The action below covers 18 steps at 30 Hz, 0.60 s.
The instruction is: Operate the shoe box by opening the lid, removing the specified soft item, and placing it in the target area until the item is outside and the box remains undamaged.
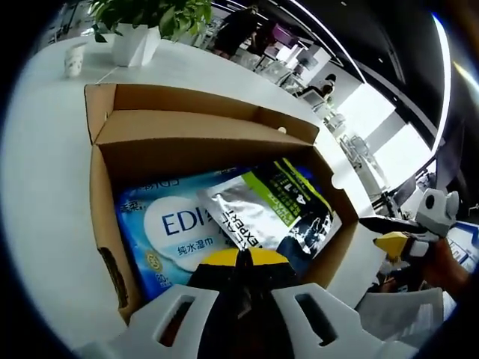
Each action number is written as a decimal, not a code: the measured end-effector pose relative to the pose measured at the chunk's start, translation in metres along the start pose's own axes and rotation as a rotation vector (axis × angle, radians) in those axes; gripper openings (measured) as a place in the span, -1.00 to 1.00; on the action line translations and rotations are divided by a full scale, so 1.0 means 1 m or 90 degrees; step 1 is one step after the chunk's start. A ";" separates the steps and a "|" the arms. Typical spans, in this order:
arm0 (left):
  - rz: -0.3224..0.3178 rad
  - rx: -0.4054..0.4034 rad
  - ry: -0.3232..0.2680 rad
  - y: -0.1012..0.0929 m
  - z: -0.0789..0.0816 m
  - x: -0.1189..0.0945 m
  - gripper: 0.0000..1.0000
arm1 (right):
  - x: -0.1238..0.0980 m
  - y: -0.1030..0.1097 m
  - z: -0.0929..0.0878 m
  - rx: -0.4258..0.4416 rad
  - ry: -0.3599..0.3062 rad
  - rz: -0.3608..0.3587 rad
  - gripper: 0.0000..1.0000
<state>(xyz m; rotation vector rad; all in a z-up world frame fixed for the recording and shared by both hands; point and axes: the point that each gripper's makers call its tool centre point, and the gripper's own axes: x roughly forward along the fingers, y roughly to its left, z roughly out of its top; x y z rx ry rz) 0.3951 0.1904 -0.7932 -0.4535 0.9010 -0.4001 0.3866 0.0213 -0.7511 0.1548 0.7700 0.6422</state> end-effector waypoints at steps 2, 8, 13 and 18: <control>-0.001 -0.001 0.000 0.001 0.000 0.001 -0.99 | -0.002 0.000 0.002 -0.003 -0.004 -0.002 -0.05; 0.000 0.001 0.001 0.000 0.000 0.001 -0.99 | -0.002 0.000 0.013 -0.009 -0.014 -0.003 -0.06; 0.000 0.002 0.001 0.001 0.000 0.002 -0.99 | 0.002 0.006 0.021 -0.014 -0.019 0.004 -0.07; -0.001 0.002 0.001 0.001 0.000 0.002 -0.99 | 0.013 0.011 0.023 -0.012 -0.012 0.013 -0.08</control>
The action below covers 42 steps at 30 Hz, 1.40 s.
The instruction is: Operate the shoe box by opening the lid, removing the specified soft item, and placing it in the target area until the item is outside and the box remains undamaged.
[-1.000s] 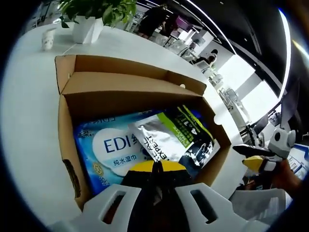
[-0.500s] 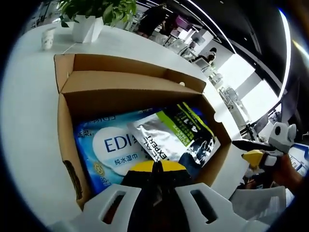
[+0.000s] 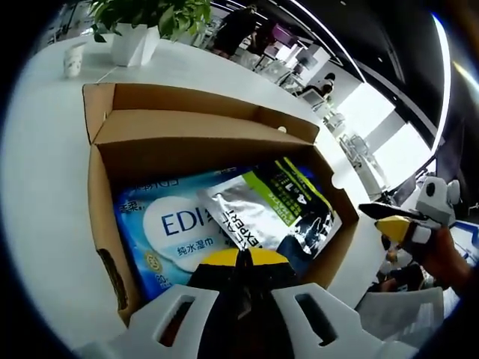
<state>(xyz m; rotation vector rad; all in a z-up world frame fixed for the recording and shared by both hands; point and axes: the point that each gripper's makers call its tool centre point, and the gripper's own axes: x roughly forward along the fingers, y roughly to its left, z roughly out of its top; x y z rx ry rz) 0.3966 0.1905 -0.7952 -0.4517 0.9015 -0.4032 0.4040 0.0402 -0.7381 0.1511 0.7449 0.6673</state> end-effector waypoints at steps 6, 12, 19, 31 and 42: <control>-0.001 0.000 0.001 -0.001 -0.001 0.000 -0.99 | 0.017 0.000 0.001 -0.001 0.012 0.015 -0.09; 0.000 -0.005 0.001 -0.001 -0.001 0.000 -1.00 | 0.027 0.003 -0.001 0.017 0.018 0.022 -0.13; 0.000 -0.005 0.000 0.000 -0.001 0.000 -1.00 | 0.042 0.008 -0.005 0.029 0.033 0.026 -0.13; 0.003 0.002 0.006 -0.001 -0.003 0.001 -0.99 | 0.060 -0.002 -0.009 0.051 0.053 0.014 -0.37; 0.005 -0.003 0.006 0.000 -0.003 0.000 -1.00 | 0.058 -0.009 -0.014 0.036 0.063 -0.011 -0.73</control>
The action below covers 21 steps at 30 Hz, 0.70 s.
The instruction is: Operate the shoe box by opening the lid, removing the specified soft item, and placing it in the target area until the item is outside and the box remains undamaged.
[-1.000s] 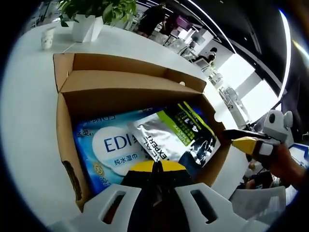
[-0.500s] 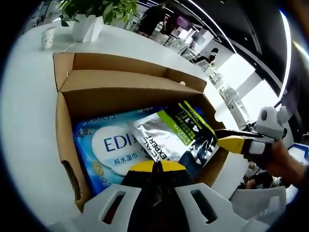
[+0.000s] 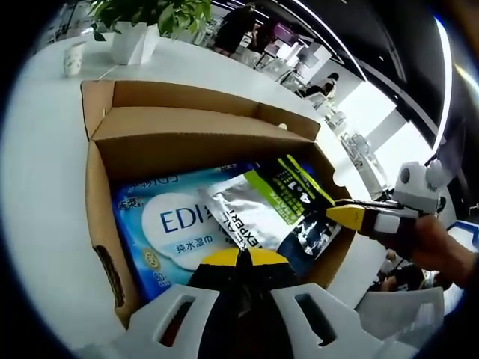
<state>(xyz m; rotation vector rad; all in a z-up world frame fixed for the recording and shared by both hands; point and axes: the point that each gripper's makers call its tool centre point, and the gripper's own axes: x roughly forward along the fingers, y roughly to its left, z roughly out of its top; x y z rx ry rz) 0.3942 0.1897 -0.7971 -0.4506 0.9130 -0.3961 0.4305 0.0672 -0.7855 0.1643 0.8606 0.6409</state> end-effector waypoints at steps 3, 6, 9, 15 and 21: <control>0.003 -0.011 -0.007 0.002 0.002 -0.002 -1.00 | -0.001 0.001 0.001 -0.007 -0.004 0.001 -0.87; -0.001 -0.017 -0.015 -0.001 0.003 -0.004 -1.00 | -0.001 0.005 0.004 -0.007 -0.015 0.015 -1.00; 0.004 -0.010 -0.017 -0.002 0.002 -0.007 -1.00 | -0.001 0.008 0.004 -0.009 -0.017 0.021 -1.00; 0.001 -0.008 -0.034 -0.007 0.006 -0.014 -1.00 | -0.009 0.012 0.005 -0.010 -0.026 0.028 -1.00; -0.003 0.001 -0.049 -0.014 0.014 -0.020 -1.00 | -0.020 0.017 0.014 -0.001 -0.052 0.033 -1.00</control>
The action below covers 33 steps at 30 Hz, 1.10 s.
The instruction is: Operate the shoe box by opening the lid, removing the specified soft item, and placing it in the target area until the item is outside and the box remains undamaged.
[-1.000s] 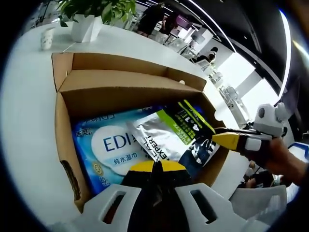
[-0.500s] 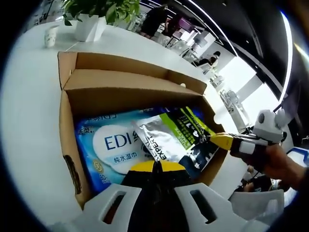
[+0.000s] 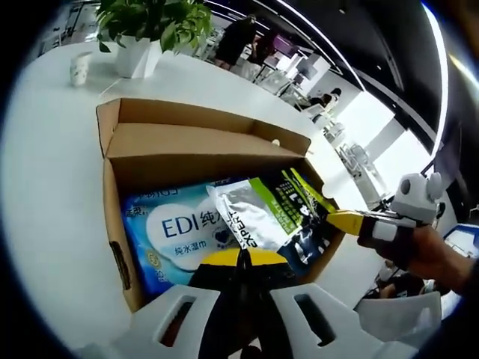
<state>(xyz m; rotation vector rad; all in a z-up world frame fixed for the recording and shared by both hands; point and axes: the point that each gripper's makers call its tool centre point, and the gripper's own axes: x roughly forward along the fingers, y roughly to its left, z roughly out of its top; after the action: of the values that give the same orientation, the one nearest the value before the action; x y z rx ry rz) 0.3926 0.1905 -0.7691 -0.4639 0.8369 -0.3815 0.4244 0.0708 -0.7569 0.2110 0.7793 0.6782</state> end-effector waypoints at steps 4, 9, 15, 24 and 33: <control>-0.006 0.007 -0.008 -0.006 0.005 -0.003 -1.00 | -0.007 0.001 0.003 0.004 -0.009 0.002 -1.00; -0.012 0.017 -0.012 -0.015 0.007 -0.005 -1.00 | -0.015 0.000 0.002 0.000 -0.012 -0.003 -1.00; -0.023 0.036 -0.013 -0.029 0.009 -0.005 -1.00 | -0.028 -0.004 0.003 -0.002 -0.020 -0.017 -1.00; -0.044 0.061 -0.010 -0.054 0.013 0.001 -1.00 | -0.052 -0.017 0.009 0.015 -0.047 -0.030 -1.00; -0.064 0.087 0.004 -0.078 0.011 0.012 -1.00 | -0.073 -0.035 0.005 0.034 -0.064 -0.051 -1.00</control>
<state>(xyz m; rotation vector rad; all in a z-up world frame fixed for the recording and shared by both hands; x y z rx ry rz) 0.3978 0.1217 -0.7289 -0.3788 0.7900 -0.5291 0.4074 -0.0021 -0.7257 0.2597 0.7056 0.5675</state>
